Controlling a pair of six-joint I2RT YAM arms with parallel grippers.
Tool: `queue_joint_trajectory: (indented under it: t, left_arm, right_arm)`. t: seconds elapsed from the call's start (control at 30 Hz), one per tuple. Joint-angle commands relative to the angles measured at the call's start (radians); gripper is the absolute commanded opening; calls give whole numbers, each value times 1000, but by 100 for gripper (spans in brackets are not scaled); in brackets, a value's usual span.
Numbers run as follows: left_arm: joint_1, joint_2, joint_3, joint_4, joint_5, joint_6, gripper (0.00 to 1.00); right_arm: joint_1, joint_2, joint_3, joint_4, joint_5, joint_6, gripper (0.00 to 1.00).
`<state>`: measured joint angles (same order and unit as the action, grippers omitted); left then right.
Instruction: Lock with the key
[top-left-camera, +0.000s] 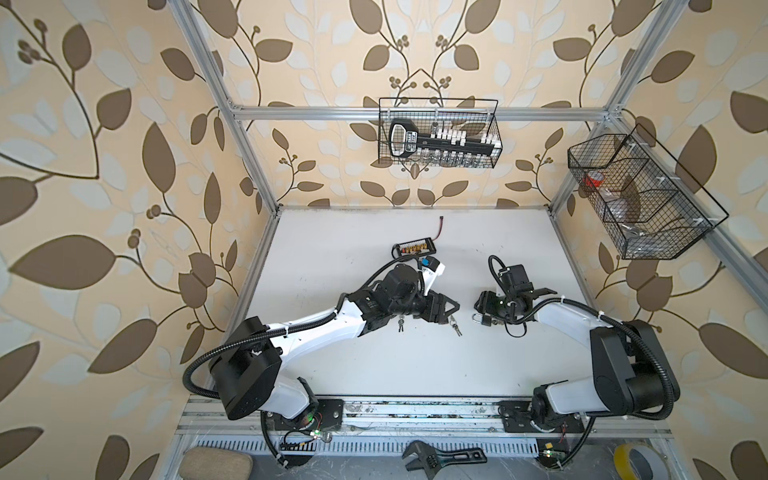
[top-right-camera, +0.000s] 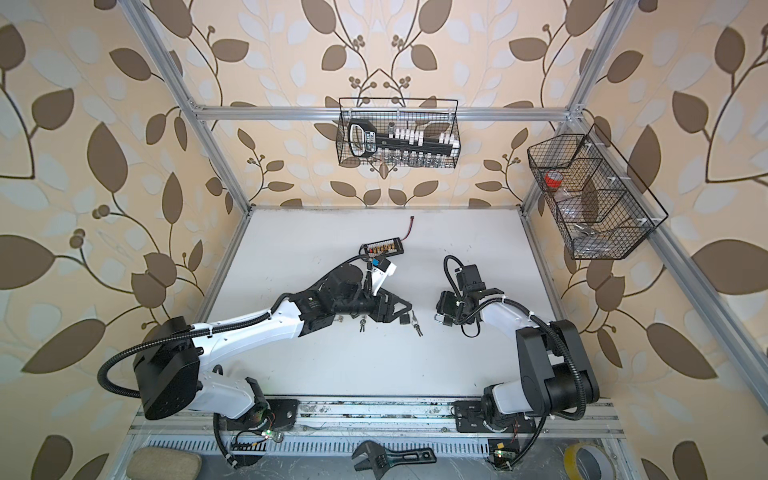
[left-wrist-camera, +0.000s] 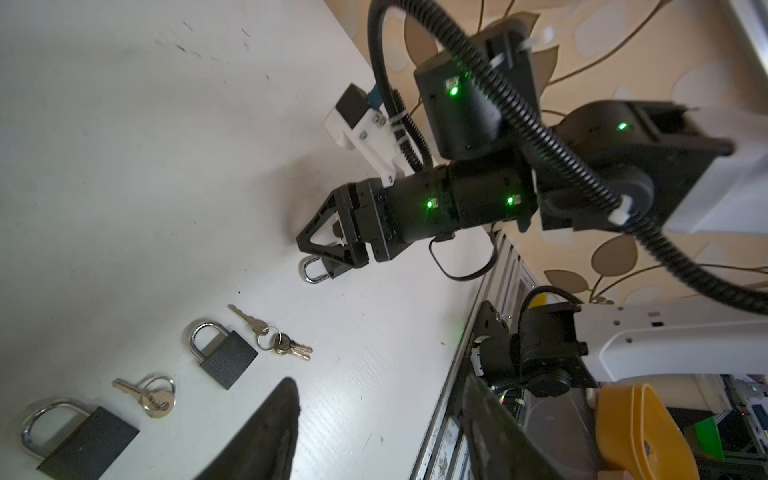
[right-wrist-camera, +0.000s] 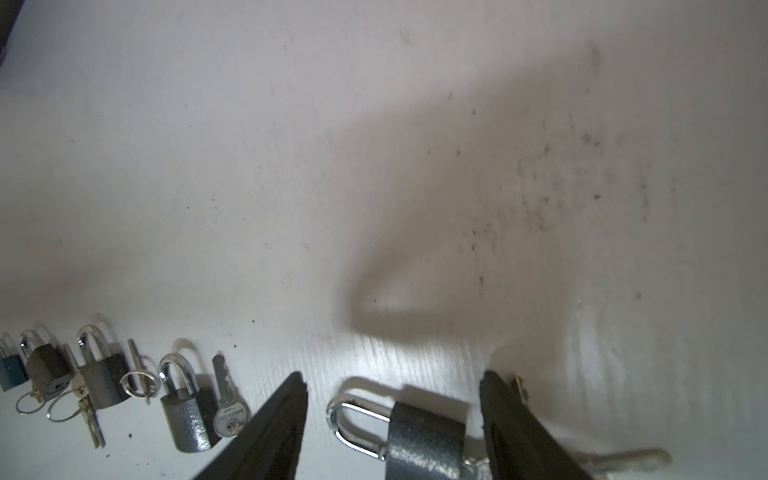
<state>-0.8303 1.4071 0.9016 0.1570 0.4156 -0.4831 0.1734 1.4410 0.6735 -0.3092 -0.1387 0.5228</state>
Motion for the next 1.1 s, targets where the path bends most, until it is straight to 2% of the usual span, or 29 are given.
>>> queue_joint_trajectory:
  t: [0.0,0.5,0.87,1.07]
  left_arm:
    - [34,-47,-31,77,67,-45,62]
    - [92,-94,-74,81,86,-59,62]
    - [94,-92,-93,105,104,-75,62]
    - [97,-127,-122,98,89,-79,62]
  right_arm:
    - [-5,10,13,-2,-13,-10,68]
    - [19,-126,-94,-14,-57,48,68]
    - [197,-148,-120,-56,50,106,67]
    - [224,-165,-86,-89,131,89,66]
